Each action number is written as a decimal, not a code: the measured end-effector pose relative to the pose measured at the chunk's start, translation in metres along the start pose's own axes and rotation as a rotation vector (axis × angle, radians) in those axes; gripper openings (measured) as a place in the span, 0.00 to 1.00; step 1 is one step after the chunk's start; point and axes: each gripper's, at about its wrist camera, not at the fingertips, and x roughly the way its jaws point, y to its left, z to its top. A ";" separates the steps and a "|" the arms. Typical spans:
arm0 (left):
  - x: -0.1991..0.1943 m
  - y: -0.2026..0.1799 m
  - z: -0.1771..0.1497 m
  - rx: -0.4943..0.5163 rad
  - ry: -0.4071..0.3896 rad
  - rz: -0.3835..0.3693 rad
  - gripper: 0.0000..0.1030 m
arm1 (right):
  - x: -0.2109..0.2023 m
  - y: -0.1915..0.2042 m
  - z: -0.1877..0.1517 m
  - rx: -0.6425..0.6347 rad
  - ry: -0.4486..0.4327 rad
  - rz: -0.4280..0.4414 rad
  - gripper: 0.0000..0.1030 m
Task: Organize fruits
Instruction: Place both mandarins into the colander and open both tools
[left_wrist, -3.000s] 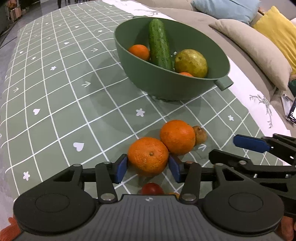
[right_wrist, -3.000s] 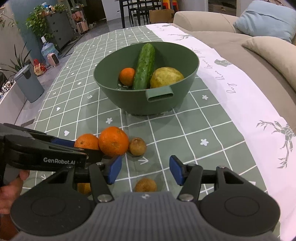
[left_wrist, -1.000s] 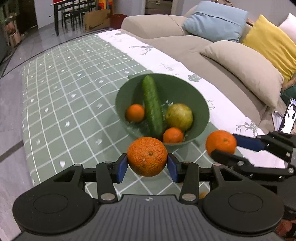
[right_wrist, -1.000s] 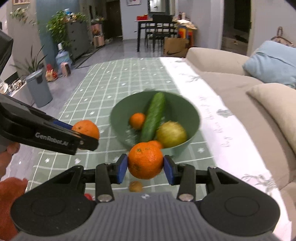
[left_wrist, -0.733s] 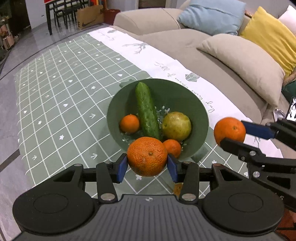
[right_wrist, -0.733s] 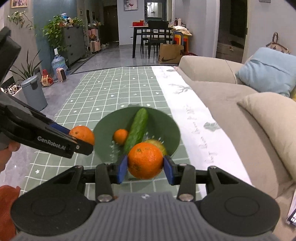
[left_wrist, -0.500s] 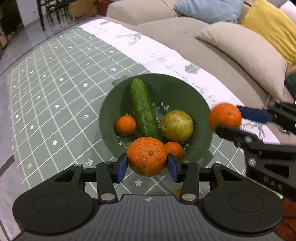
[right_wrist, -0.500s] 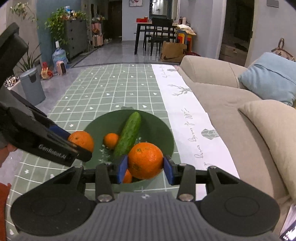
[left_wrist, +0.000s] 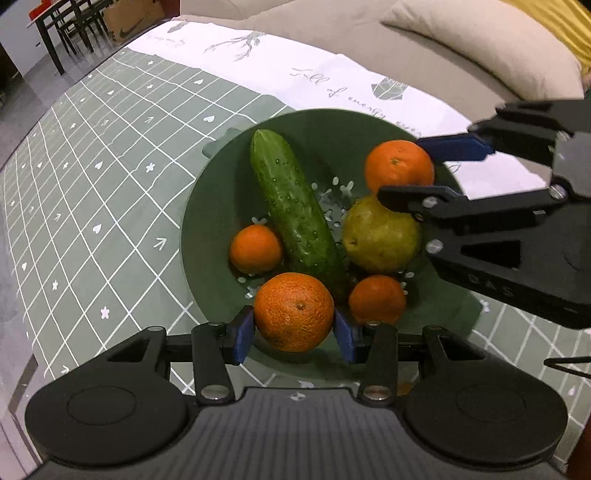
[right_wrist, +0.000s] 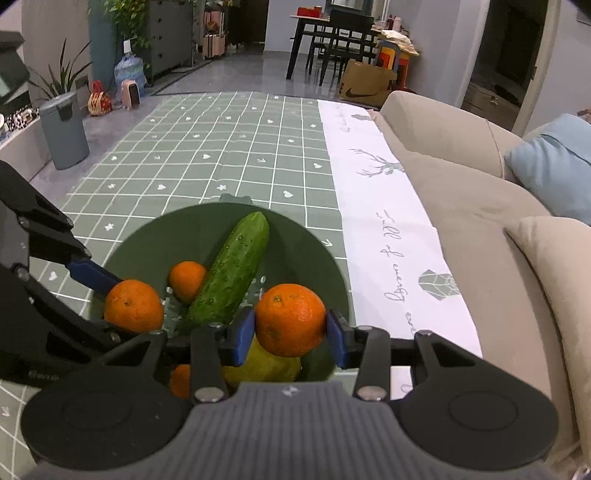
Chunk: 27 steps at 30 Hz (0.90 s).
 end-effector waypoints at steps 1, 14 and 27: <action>0.003 0.000 0.001 0.002 0.004 0.000 0.50 | 0.003 0.000 0.001 -0.005 -0.005 -0.002 0.38; 0.017 0.000 0.004 0.025 -0.004 0.041 0.54 | 0.035 -0.006 0.018 0.028 -0.015 -0.011 0.38; -0.008 -0.005 -0.009 0.019 -0.072 0.042 0.64 | 0.014 -0.003 0.019 0.054 0.001 -0.022 0.43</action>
